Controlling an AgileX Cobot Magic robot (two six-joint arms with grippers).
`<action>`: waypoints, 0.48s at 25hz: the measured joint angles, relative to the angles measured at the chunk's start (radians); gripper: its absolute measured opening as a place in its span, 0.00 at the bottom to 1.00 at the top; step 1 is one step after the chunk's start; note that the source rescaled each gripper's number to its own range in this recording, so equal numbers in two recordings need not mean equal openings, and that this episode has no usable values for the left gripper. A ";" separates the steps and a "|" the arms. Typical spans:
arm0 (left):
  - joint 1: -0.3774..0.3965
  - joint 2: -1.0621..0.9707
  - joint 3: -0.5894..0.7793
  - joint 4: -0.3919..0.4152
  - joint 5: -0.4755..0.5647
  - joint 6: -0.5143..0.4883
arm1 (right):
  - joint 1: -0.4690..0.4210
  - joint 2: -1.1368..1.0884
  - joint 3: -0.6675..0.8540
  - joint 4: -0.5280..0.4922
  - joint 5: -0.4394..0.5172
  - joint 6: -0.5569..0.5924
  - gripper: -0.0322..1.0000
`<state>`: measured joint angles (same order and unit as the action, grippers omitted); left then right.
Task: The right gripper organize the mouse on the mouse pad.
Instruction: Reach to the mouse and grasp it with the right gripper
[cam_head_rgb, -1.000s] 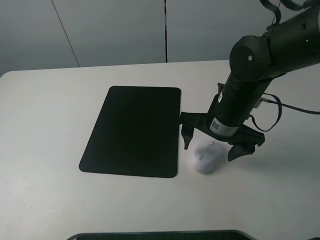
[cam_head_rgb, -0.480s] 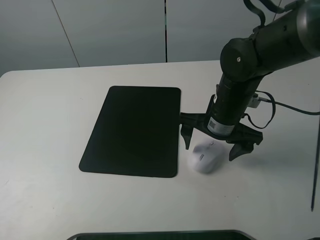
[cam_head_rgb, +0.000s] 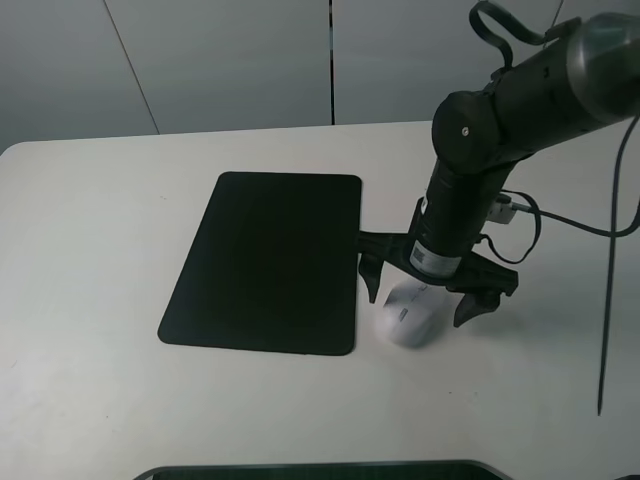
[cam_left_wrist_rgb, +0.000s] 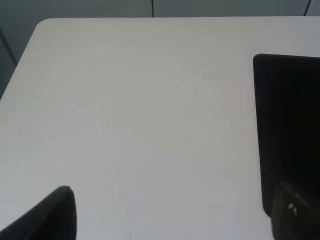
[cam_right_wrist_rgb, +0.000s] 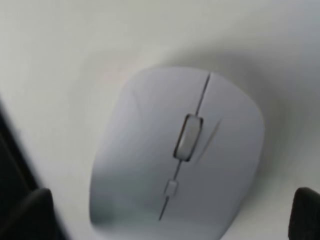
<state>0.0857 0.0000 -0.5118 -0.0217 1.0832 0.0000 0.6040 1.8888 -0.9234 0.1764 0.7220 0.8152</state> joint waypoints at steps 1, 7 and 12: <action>0.000 0.000 0.000 0.000 0.000 0.000 | 0.000 0.003 -0.002 -0.001 -0.010 0.000 1.00; 0.000 0.000 0.000 0.000 0.000 0.000 | 0.000 0.027 -0.002 0.017 -0.016 -0.008 1.00; 0.000 0.000 0.000 0.000 0.000 0.000 | 0.000 0.044 -0.002 0.020 -0.035 -0.022 1.00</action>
<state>0.0857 0.0000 -0.5118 -0.0217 1.0832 0.0000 0.6040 1.9331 -0.9250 0.1961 0.6870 0.7934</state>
